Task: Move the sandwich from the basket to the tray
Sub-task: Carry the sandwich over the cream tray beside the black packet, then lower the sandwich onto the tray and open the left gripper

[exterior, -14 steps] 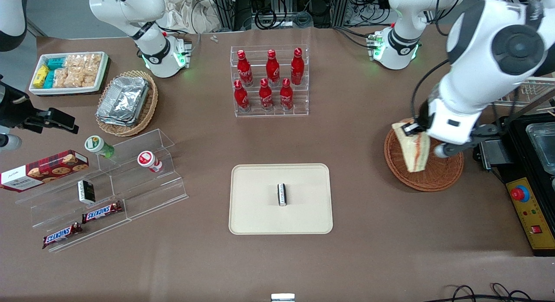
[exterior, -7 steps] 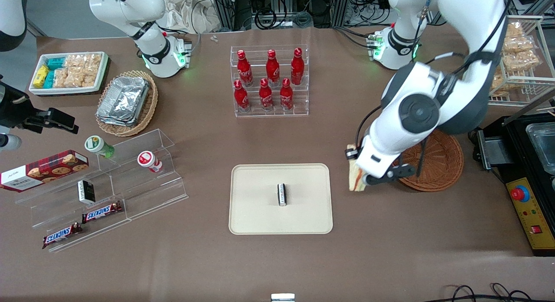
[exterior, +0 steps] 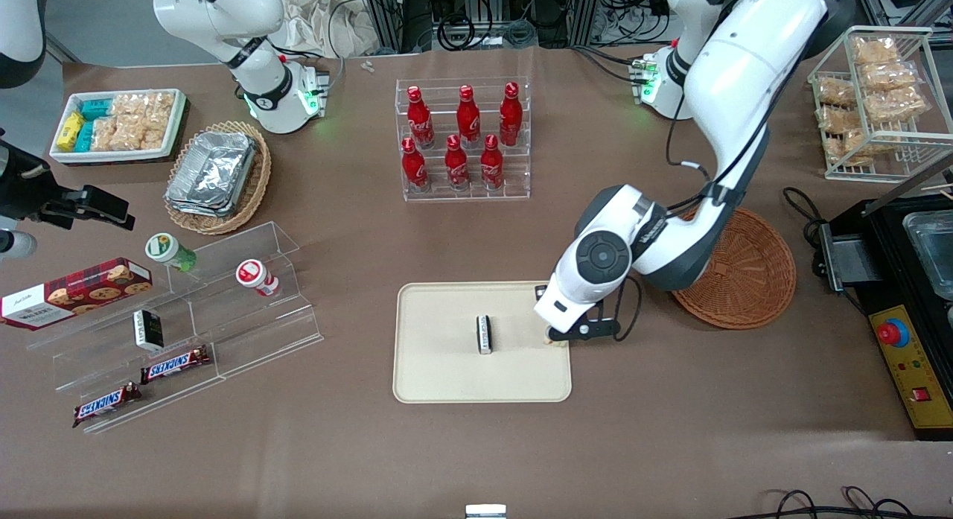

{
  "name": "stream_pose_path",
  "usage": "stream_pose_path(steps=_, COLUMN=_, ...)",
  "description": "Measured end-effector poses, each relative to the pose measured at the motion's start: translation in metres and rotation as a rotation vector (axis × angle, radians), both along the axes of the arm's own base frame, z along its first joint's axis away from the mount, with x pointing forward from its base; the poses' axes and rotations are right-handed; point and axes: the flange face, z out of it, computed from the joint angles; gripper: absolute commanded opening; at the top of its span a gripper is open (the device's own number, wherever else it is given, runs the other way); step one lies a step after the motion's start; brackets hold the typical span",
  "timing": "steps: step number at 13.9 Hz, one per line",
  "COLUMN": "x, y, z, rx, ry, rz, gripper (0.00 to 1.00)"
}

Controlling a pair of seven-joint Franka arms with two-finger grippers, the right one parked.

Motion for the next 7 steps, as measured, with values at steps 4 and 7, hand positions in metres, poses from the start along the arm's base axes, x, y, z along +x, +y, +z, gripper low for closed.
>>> stream_pose_path(steps=4, x=0.005, y=-0.005, z=-0.024, rx=-0.008, ry=-0.015, rz=-0.010, gripper=0.00)
stream_pose_path(steps=7, x=0.022, y=-0.004, z=-0.021, rx=-0.030, ry=-0.036, rz=0.012, gripper=0.00)
